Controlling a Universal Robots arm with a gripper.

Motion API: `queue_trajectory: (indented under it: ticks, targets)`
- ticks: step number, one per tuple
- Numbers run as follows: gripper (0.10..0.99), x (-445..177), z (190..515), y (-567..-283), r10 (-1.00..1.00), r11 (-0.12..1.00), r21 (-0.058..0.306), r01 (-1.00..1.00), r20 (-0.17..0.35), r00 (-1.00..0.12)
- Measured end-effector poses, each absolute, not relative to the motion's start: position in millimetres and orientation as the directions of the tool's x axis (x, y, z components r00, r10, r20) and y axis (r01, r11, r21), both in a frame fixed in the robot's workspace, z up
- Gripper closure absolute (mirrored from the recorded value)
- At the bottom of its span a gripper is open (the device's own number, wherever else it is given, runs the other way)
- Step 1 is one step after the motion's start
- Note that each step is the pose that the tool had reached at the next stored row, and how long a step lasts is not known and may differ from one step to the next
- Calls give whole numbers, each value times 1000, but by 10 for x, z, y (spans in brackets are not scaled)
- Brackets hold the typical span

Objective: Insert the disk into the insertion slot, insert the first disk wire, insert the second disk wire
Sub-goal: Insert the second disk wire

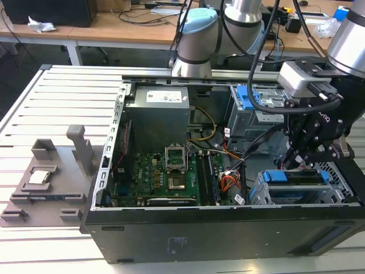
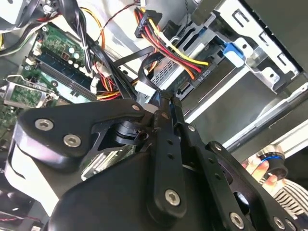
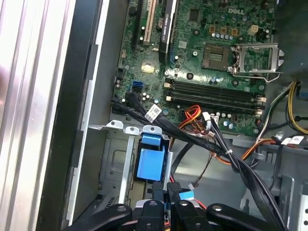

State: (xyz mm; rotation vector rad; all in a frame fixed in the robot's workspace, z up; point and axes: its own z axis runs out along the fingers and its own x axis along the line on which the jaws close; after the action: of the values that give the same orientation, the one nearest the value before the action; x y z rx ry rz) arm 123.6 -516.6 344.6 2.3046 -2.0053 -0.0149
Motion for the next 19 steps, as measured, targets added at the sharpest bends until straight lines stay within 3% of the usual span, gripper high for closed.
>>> queue_trajectory:
  ticks: [19]
  targets:
    - [933, 1385, 3430, -5254, -995, -86, 77, -993, 49, 90]
